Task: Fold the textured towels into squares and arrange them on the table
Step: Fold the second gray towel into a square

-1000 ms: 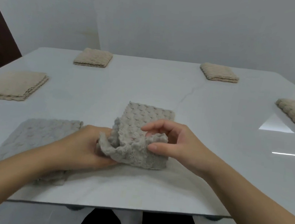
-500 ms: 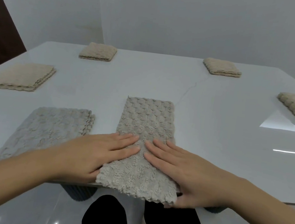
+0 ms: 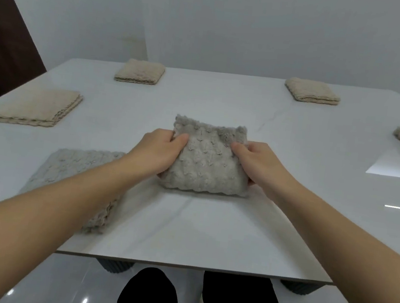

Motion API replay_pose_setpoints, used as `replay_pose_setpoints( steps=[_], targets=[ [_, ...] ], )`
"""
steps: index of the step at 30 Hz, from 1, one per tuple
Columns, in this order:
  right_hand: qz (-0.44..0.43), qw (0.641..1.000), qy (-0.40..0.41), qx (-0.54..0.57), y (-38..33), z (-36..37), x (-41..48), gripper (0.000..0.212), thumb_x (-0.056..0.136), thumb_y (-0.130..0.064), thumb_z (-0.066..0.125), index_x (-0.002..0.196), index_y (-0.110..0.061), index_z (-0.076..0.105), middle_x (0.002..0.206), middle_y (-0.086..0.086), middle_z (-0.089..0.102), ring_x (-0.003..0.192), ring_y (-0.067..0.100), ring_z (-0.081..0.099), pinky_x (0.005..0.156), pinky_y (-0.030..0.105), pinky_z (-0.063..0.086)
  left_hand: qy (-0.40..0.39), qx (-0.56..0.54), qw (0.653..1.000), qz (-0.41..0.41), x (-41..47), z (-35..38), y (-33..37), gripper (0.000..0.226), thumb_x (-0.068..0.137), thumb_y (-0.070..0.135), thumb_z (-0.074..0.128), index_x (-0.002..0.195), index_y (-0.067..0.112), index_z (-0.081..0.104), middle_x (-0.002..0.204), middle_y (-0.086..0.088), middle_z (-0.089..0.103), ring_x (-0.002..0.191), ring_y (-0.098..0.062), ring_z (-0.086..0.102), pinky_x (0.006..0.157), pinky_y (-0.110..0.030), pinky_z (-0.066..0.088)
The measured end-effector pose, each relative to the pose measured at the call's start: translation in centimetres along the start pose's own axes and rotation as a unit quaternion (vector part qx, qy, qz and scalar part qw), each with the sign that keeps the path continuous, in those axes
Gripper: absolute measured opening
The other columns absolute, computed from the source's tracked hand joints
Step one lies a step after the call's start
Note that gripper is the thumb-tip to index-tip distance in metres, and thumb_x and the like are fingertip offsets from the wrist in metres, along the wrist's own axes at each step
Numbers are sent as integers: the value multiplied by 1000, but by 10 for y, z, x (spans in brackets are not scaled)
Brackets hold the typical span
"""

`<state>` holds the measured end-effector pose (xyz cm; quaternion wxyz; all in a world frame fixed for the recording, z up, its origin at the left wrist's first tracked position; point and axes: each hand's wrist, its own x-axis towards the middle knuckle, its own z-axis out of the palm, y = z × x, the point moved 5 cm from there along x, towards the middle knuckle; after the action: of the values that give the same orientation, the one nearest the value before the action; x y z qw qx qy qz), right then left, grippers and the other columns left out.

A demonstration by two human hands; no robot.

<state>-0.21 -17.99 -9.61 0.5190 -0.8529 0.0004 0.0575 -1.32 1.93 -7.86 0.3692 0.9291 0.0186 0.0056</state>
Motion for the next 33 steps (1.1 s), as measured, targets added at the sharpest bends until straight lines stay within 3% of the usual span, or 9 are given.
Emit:
replay_pose_setpoints(
  steps=[4,8,10,13,15,18,21,25,33],
  targets=[
    [-6,985,37,-170,3,6,20,43,98,-38,44,64,-13,43,67,4,51,74,26,52,59,31,34,17,128,991,-37,28,15,-11,41,99,40,35,71,13,49,91,-12,62,81,-28,55,69,-32,41],
    [15,970,32,-239,2,8,31,43,99,-38,43,63,-14,41,67,3,47,77,27,51,61,30,33,47,225,972,-54,35,21,-10,40,101,37,32,98,9,60,107,-13,63,95,-33,56,73,-32,38],
    [25,964,30,-263,2,9,33,43,99,-38,43,64,-14,40,68,2,46,76,27,50,60,30,33,55,290,954,-52,33,21,-7,36,102,35,31,100,10,57,106,-12,64,85,-28,53,68,-31,35],
    [23,952,30,-305,1,10,35,42,99,-36,45,64,-13,39,67,3,44,75,28,49,61,29,34,118,426,897,14,30,18,8,28,98,28,42,119,10,42,106,-7,60,80,-25,51,60,-31,31],
    [24,948,28,-317,0,13,37,40,98,-34,46,64,-14,38,67,3,44,76,29,50,62,29,35,134,416,889,136,36,23,24,41,94,19,47,132,12,36,125,-7,52,106,-26,52,78,-37,37],
    [39,962,0,-272,1,10,38,38,94,-40,50,66,-14,44,69,4,50,72,28,55,59,28,39,-42,270,935,227,46,47,34,50,102,30,32,150,19,23,159,0,21,145,-18,18,116,-44,17],
    [100,986,-67,-119,6,-3,28,36,92,-44,52,80,-11,58,60,5,54,45,19,46,43,22,31,-156,261,938,166,53,68,18,55,103,44,15,154,24,8,162,8,-1,148,-11,-6,120,-44,-3],
    [145,976,-162,-28,13,-8,11,36,96,-40,50,108,-8,60,68,7,67,41,13,48,39,21,24,-173,295,932,120,62,72,24,57,102,46,11,154,24,2,162,4,-6,148,-19,-7,119,-49,-3],
    [150,970,-193,-11,19,-18,-7,22,95,-34,57,92,-11,57,71,1,68,35,11,35,36,19,24,-105,341,927,114,70,86,23,61,99,51,8,154,25,0,162,-1,-9,148,-25,-11,117,-54,-6]
  ],
)
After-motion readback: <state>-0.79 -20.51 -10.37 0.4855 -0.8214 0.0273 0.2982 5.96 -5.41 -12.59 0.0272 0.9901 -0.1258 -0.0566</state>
